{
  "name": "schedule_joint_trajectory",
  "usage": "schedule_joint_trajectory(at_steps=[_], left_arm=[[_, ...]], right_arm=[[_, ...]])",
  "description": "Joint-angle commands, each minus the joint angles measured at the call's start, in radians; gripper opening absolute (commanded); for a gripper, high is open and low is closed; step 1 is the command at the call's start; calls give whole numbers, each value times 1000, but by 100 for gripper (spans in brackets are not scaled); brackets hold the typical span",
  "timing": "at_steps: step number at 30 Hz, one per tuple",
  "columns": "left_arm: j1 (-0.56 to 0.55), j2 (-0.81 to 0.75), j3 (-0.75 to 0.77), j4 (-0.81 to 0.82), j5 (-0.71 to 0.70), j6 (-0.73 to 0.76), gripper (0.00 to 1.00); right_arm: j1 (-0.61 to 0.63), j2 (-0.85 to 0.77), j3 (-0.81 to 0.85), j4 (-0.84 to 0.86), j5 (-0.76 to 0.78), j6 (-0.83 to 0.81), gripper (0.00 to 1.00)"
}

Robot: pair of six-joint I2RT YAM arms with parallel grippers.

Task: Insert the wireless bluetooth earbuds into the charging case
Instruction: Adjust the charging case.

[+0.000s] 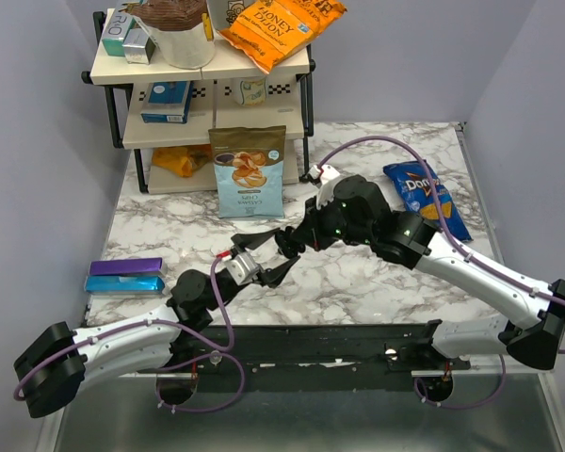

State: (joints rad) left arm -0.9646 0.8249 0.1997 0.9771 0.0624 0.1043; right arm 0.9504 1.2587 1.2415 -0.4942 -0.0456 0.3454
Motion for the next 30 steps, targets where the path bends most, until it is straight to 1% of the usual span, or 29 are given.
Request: schedule_joint_trajectory(at_steps=[1,2,3,5,7,8,9,12,13,16,19,20,21,23,24,25,26,27,30], left_arm=[[-6,-12,82,-150,-53,-70,35],[-5,-10,110,-184,-65,-75,43],[-6,-9,122,-217,-88,-84,56],[-6,-6,145,-293,-90,-92,63],[-5,-4,168,-336,-88,-100,77],[-5,2,175,-350,-88,-100,86],[-5,6,193,-365,-87,-100,97],[1,29,214,-396,-88,-100,99],[3,34,219,-399,-90,-138,99],[12,39,221,-390,-90,-164,99],[24,8,224,-408,-79,-224,99],[33,-19,228,-420,-15,-271,99],[44,-33,237,-432,40,-288,99],[90,-62,242,-445,158,-325,99],[105,-67,257,-455,260,-353,99],[115,-72,267,-489,317,-359,99],[128,-76,274,-508,362,-360,99],[135,-78,288,-521,457,-351,99],[161,-41,328,-567,607,-351,99]], right_arm=[[-2,-18,22,-24,-11,-69,1],[-2,-27,27,-29,-13,-89,1],[-4,-33,35,-32,-17,-104,1],[-4,-50,39,-40,-20,-137,1],[-2,-67,55,-55,-25,-154,1],[-2,-70,61,-60,-30,-173,1],[-4,-73,67,-67,-33,-180,1],[-2,-90,81,-84,-43,-200,1],[-2,-102,82,-87,-48,-200,1],[-2,-122,79,-87,-56,-226,1],[-2,-165,47,-49,-21,-269,1],[-2,-194,29,-32,-10,-313,1],[-1,-214,-11,-15,-2,-334,1],[1,-251,-57,49,4,-457,1],[2,-295,-100,71,1,-486,1],[5,-311,-108,89,-6,-508,1],[7,-320,-106,80,-25,-552,1],[14,-323,-99,63,-37,-571,1],[54,-312,-60,16,-30,-620,1]])
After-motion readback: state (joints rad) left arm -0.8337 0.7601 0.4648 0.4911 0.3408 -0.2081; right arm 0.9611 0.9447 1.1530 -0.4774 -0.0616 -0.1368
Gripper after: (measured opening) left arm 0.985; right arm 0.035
